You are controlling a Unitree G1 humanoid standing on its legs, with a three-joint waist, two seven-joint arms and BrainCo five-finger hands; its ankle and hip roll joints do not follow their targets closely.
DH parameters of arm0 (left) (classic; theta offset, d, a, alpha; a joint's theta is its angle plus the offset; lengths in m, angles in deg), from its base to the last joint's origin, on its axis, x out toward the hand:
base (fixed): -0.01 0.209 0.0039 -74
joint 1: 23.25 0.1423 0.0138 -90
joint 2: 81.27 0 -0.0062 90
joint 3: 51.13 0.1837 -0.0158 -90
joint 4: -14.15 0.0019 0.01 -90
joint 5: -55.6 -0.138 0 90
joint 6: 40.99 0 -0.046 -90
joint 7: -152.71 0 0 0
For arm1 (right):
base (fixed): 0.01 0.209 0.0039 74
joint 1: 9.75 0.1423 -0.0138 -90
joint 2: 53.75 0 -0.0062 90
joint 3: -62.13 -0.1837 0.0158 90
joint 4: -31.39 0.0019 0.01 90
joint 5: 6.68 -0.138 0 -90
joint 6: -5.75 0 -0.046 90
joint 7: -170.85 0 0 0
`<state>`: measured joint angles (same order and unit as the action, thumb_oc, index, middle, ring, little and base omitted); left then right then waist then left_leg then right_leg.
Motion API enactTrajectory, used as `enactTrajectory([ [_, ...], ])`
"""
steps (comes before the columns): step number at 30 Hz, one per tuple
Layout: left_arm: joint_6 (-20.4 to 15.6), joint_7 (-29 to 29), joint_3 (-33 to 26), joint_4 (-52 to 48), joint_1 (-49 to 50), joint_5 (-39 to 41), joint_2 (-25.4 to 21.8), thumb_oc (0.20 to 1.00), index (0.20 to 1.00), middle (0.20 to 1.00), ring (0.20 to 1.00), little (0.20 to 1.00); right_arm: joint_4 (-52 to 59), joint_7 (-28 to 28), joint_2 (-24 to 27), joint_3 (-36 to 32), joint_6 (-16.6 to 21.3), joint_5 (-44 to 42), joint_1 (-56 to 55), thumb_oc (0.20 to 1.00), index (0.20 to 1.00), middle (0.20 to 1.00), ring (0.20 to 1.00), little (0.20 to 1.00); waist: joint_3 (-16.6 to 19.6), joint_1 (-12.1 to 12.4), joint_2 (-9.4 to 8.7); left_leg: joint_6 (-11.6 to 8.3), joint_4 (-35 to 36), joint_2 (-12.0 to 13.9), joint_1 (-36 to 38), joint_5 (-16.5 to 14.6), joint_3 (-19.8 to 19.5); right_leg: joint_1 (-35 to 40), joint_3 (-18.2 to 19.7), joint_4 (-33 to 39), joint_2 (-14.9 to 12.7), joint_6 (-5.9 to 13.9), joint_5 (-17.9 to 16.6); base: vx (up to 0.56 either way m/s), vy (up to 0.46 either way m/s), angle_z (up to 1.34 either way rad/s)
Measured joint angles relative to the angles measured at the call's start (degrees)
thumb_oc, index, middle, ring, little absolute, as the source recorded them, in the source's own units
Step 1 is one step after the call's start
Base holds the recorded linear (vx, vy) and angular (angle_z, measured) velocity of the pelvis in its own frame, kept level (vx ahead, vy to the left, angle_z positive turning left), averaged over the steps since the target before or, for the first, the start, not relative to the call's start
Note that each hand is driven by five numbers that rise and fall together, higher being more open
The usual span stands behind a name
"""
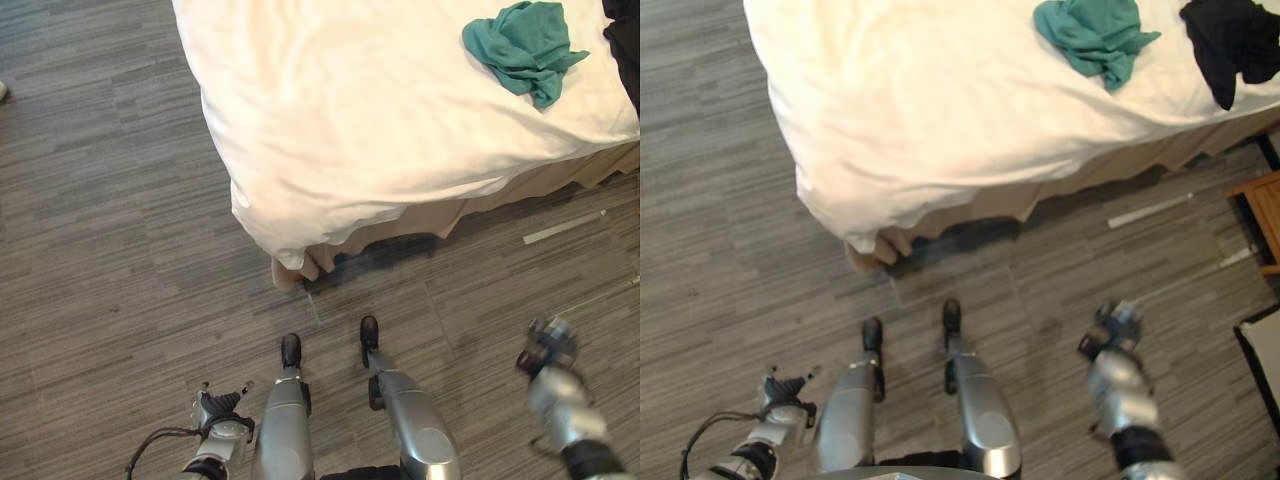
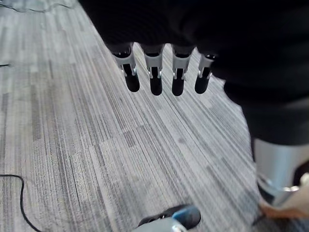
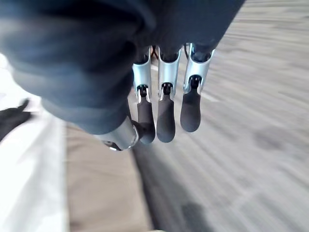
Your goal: Tidy up the quilt and then pick up the clothes from the bed and put them into the laundry hamper.
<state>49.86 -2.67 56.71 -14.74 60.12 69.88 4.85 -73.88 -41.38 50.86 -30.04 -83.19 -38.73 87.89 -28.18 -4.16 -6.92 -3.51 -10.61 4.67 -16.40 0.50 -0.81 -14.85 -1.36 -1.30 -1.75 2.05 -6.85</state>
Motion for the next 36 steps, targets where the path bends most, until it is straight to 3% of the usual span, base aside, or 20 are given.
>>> enactTrajectory([
  [2, 0.9, -2.3, 0.8, 2.1, 0.0, -1.6, -0.9, 1.000, 1.000, 1.000, 1.000, 1.000, 9.1, -0.4, 6.7, -0.2, 0.0, 5.0, 9.6, 0.200, 0.200, 0.200, 0.200, 0.200, 0.3, -0.1, -0.75, 0.16, -0.8, 0.0, -0.9, -0.1, 0.1, 0.1, 0.2, 1.7, 0.0, 0.81, -0.5, -0.07, 0.006, -0.09],
  [4, 0.9, -3.1, 0.0, 4.3, -0.2, -1.5, -0.4, 1.000, 1.000, 1.000, 1.000, 1.000, 13.1, 1.1, 10.0, 2.3, 1.2, 8.1, 20.3, 0.200, 0.200, 0.200, 0.200, 0.200, 0.9, 0.2, -1.56, 0.15, -1.3, -0.1, -1.5, -0.1, -0.2, -0.1, 0.3, 1.9, 0.0, 1.21, -0.8, -0.04, 0.000, 0.02],
  [7, 0.8, -4.1, 0.0, 6.9, -0.2, -1.5, -0.3, 1.000, 1.000, 1.000, 1.000, 1.000, 11.5, 5.1, 10.3, 7.9, 1.6, 9.7, 30.5, 0.200, 0.200, 0.200, 0.200, 0.200, 2.5, 3.2, -3.52, 0.18, -1.2, -0.3, -2.4, -0.2, -1.2, -0.1, -0.2, 2.6, 0.0, 1.23, -0.8, 0.00, -0.009, 0.18],
  [9, 0.4, -4.6, 0.3, 6.9, -0.3, -1.5, -0.3, 1.000, 1.000, 1.000, 1.000, 1.000, 8.2, 6.7, 9.9, 10.5, 1.4, 9.7, 34.3, 0.200, 0.200, 0.200, 0.200, 0.200, 2.8, 4.5, -3.86, 0.27, -1.3, -0.5, -3.3, -0.1, -1.8, -0.2, -0.3, 2.9, -0.1, 1.25, -0.8, 0.02, -0.017, 0.36],
  [10, 0.1, -4.7, 0.9, 6.6, -0.2, -1.4, -0.3, 1.000, 1.000, 1.000, 1.000, 1.000, 4.8, 7.7, 9.6, 12.4, 1.0, 9.7, 37.1, 0.200, 0.200, 0.200, 0.200, 0.200, 2.8, 6.5, -3.74, 0.30, -1.2, -0.9, -3.8, -0.1, -2.4, -0.4, -0.5, 2.6, -0.4, 1.24, -0.8, 0.03, -0.010, 0.41],
  [14, -0.8, -5.9, 2.0, 4.5, 0.1, 1.3, -0.4, 1.000, 1.000, 1.000, 1.000, 1.000, -11.6, 10.2, 7.8, 16.8, 1.4, 9.6, 46.0, 0.200, 0.200, 0.200, 0.200, 0.200, 2.6, 10.1, -0.63, 0.42, -1.4, -2.5, -6.5, 0.4, -5.8, -1.8, -2.0, 1.2, -1.0, 1.20, -0.8, 0.01, 0.022, 0.62],
  [15, -0.8, -6.4, 2.0, 4.3, 0.3, 2.8, -0.5, 1.000, 1.000, 1.000, 1.000, 1.000, -15.4, 10.7, 7.0, 18.4, 1.8, 9.6, 48.3, 0.200, 0.200, 0.200, 0.200, 0.200, 2.1, 12.4, 0.69, 0.27, -1.1, -3.1, -6.9, 0.9, -6.4, -2.0, -2.4, 0.8, -1.3, 1.20, -0.8, -0.01, 0.047, 0.45],
  [18, -0.8, -7.3, 1.9, 1.8, 0.8, 6.1, -0.3, 1.000, 1.000, 1.000, 1.000, 1.000, -21.7, 11.2, 5.9, 20.8, 2.7, 9.8, 53.3, 0.200, 0.200, 0.200, 0.200, 0.200, 0.8, 14.0, 3.28, 0.74, -1.3, -4.0, -8.5, 1.5, -7.9, -2.7, -4.1, 0.5, -2.0, 0.87, -0.8, -0.02, 0.067, 0.37],
  [20, -1.8, -8.0, 2.0, -1.6, 1.6, 8.6, -0.2, 1.000, 1.000, 1.000, 1.000, 1.000, -24.6, 10.5, 5.4, 22.9, 3.8, 11.6, 58.4, 0.200, 0.200, 0.200, 0.200, 0.200, -1.6, 16.3, 6.25, 0.82, -1.3, -5.0, -11.2, 2.3, -9.2, -5.5, -5.3, -0.8, -2.8, 0.87, -0.6, -0.02, 0.098, 0.36],
  [23, -2.1, -8.7, 2.0, -3.5, 2.9, 11.2, 0.2, 1.000, 1.000, 1.000, 1.000, 1.000, -25.4, 8.5, 4.6, 23.3, 4.9, 12.0, 60.9, 0.200, 0.200, 0.200, 0.200, 0.200, -3.5, 17.9, 8.08, 1.10, -1.2, -6.0, -14.2, 3.1, -9.9, -8.6, -5.9, -2.0, -3.9, 1.17, -0.2, -0.02, 0.069, 0.23],
  [26, -3.5, -8.9, 2.0, -4.0, 5.8, 12.6, 1.2, 1.000, 1.000, 1.000, 1.000, 1.000, -25.9, 6.7, 3.0, 22.4, 8.2, 12.0, 62.3, 0.200, 0.200, 0.200, 0.200, 0.200, -3.6, 17.6, 8.14, 1.50, -0.4, -7.4, -15.7, 3.7, -10.8, -11.0, -6.1, -3.7, -5.2, 2.05, 1.0, -0.02, 0.084, 0.15],
  [30, -5.7, -9.8, 2.5, -4.1, 7.4, 12.5, 2.5, 1.000, 1.000, 1.000, 1.000, 1.000, -25.0, 7.3, -0.6, 22.9, 9.9, 14.2, 63.7, 0.200, 0.200, 0.200, 0.200, 0.200, -3.6, 16.9, 8.19, 1.24, 0.1, -7.9, -17.6, 4.1, -10.8, -13.4, -6.2, -4.7, -5.9, 2.19, 1.1, -0.01, 0.050, 0.05],
  [33, -8.3, -9.7, 4.2, -7.8, 7.4, 12.4, 3.5, 1.000, 1.000, 1.000, 1.000, 1.000, -21.1, 8.9, -7.6, 23.8, 9.9, 15.1, 62.3, 0.200, 0.200, 0.200, 0.200, 0.200, -3.5, 17.0, 8.28, 0.83, 0.7, -8.1, -18.5, 4.7, -11.0, -15.0, -6.3, -5.8, -6.1, 2.21, 1.1, 0.00, 0.049, 0.04],
  [36, -8.8, -9.7, 4.8, -9.1, 7.1, 12.0, 4.3, 1.000, 1.000, 1.000, 1.000, 1.000, -18.0, 11.9, -12.5, 27.5, 9.2, 15.8, 58.8, 0.200, 0.200, 0.200, 0.200, 0.200, -3.5, 17.1, 8.30, 0.69, 0.8, -8.2, -18.4, 4.8, -11.1, -14.9, -6.5, -6.0, -6.2, 2.10, 1.3, 0.00, 0.022, 0.05],
])
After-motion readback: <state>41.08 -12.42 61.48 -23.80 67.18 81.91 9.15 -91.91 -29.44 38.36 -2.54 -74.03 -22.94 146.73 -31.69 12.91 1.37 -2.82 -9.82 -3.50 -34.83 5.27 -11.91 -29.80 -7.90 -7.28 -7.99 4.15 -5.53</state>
